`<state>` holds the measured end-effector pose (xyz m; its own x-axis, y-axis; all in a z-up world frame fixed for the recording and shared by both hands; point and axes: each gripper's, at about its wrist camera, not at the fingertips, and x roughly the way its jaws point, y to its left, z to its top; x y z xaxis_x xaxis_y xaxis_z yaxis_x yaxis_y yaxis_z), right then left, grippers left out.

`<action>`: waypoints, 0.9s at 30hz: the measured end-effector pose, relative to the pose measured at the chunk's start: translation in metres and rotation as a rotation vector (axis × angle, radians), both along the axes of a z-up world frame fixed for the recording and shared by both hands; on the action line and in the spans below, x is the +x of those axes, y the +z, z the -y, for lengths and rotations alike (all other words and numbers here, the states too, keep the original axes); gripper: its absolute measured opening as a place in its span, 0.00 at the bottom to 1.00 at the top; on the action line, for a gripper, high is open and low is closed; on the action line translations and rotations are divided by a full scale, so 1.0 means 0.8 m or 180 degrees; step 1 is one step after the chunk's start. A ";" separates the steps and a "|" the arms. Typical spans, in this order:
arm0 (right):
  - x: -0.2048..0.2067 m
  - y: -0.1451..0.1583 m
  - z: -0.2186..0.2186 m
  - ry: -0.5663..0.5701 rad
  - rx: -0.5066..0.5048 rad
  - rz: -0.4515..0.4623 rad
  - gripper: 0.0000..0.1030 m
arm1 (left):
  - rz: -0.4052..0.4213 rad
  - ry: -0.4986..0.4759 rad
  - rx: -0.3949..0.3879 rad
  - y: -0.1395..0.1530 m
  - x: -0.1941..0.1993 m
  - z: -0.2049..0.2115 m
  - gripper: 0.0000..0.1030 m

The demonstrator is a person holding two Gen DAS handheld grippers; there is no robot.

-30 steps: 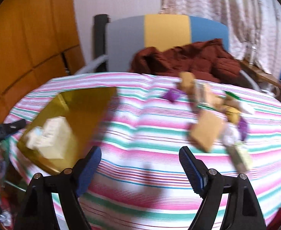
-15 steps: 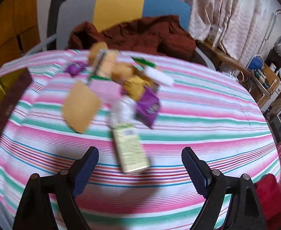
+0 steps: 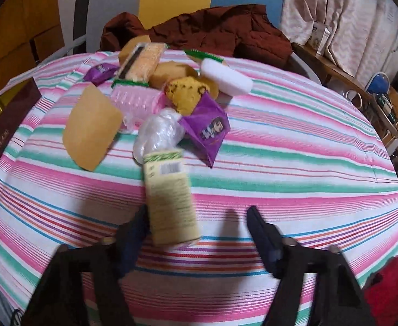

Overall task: Organize objects
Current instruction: 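Grasp the green-yellow juice box with the right gripper while the left moves toward the sponge, then grasp the tan sponge with the left gripper while the right holds the juice box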

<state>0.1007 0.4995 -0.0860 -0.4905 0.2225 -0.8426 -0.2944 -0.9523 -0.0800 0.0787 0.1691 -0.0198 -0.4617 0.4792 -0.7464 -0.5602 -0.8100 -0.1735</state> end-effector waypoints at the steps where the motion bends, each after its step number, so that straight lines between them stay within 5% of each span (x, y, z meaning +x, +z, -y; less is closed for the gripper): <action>1: 0.000 -0.001 -0.004 -0.0012 -0.0075 -0.0006 0.43 | 0.0009 -0.0016 -0.0010 -0.001 0.000 -0.003 0.68; 4: -0.002 0.002 -0.008 -0.0075 -0.0237 -0.0013 0.34 | 0.0048 -0.0069 -0.0071 -0.005 -0.002 -0.017 0.68; 19: -0.002 0.008 -0.003 -0.0143 -0.0307 0.0187 0.33 | 0.0452 -0.0181 -0.0183 -0.043 -0.054 -0.110 0.68; 27: 0.004 0.008 -0.021 -0.0357 -0.0307 0.0329 0.32 | 0.0435 -0.0266 -0.0285 -0.057 -0.089 -0.173 0.68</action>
<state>0.1036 0.5163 -0.0794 -0.3767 0.1866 -0.9073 -0.3941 -0.9187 -0.0253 0.0078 0.3077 -0.0657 -0.3144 0.4405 -0.8409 -0.6024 -0.7772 -0.1819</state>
